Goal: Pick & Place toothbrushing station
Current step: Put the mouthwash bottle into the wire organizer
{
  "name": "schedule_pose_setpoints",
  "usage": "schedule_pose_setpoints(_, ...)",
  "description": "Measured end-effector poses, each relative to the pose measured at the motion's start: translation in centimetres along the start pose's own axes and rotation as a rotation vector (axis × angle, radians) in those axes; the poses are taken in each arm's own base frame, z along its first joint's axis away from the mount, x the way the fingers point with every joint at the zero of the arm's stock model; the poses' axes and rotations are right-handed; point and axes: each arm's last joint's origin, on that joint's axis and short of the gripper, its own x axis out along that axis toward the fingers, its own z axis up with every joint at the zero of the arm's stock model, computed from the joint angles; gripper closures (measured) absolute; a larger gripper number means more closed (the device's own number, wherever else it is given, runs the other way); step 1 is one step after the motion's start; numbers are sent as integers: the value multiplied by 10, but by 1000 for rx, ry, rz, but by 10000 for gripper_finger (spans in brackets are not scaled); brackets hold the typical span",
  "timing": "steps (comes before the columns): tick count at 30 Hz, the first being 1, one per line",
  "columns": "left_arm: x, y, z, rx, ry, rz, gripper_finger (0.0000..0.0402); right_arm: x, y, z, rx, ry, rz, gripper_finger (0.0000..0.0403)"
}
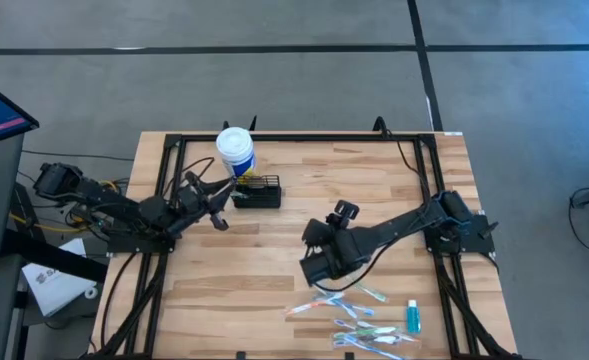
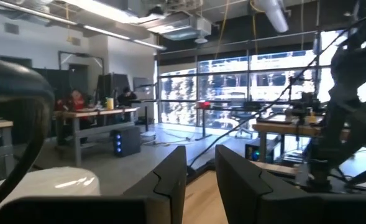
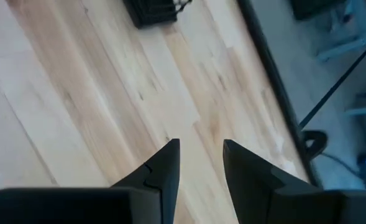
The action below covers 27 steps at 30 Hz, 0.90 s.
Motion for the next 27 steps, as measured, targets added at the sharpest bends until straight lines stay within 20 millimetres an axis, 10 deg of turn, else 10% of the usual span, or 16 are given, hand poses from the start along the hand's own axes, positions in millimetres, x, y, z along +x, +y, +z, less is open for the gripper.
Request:
schedule_pose_setpoints(20, 0, -1, 0, 0, -8, -33, 321, 35, 7, -25, 51, 115, -37, 290)
schedule_pose_setpoints(27, 0, -2, 1, -4, -19, -70, 321, 40, -19, -39, 166, 93, 25, 290)
